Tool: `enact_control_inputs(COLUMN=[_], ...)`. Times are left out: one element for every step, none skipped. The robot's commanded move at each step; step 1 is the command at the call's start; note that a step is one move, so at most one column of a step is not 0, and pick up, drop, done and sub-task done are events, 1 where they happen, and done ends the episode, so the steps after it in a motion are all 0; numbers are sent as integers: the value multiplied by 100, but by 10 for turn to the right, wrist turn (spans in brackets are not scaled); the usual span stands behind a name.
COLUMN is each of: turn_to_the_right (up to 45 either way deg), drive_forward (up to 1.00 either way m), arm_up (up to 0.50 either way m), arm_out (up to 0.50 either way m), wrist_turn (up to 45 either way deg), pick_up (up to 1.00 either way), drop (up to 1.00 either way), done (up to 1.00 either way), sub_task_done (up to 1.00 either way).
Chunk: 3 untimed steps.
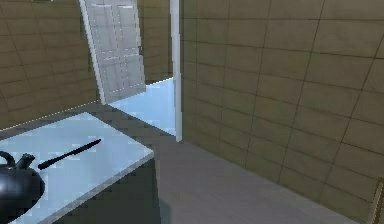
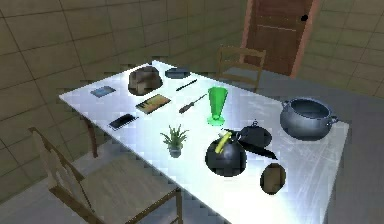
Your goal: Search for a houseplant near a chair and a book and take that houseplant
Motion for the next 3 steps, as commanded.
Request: enact_control_inputs(turn_to_the_right=[0,0,0], drive_forward=[0,0,0], arm_up=[0,0,0], arm_out=[40,0,0], wrist_turn=[0,450,450], pick_up=[0,0,0], drop=[0,0,0], done=[0,0,0], sub_task_done=[0,0,0])
